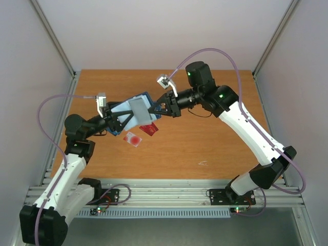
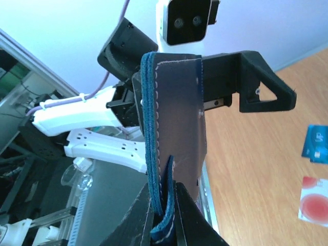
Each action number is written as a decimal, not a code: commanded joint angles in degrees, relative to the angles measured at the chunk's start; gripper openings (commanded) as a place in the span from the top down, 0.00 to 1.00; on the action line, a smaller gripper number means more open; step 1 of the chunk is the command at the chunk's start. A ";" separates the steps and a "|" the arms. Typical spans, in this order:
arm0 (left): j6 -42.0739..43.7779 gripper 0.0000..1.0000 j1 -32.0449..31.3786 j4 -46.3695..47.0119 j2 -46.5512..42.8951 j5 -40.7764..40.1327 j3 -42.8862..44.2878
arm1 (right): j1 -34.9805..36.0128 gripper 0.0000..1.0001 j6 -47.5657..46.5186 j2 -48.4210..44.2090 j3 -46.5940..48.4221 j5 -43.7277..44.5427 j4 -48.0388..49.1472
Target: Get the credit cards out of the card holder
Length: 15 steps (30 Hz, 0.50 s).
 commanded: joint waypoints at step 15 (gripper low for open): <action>3.21 1.00 -3.99 2.37 -1.11 6.51 7.36 | 5.27 0.79 -7.27 1.74 1.36 24.23 0.01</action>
